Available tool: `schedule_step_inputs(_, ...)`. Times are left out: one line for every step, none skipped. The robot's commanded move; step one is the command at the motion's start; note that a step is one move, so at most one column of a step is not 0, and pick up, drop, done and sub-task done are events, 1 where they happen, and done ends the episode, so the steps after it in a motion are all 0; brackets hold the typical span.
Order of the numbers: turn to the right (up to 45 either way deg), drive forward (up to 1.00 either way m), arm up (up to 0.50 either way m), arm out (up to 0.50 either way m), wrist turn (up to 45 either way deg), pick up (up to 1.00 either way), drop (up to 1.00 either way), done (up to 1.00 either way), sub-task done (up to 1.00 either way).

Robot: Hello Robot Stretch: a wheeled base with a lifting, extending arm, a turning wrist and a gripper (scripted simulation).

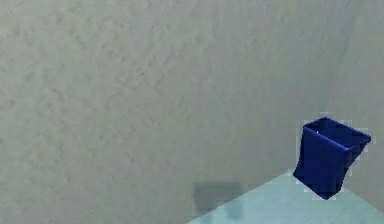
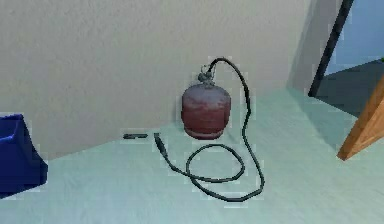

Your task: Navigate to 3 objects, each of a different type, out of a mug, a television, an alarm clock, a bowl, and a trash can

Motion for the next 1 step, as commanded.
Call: schedule_step_inputs(45.0, 0.00, 0.00, 0.00, 0.0, 0.00, 0.00, 0.00, 0.00)
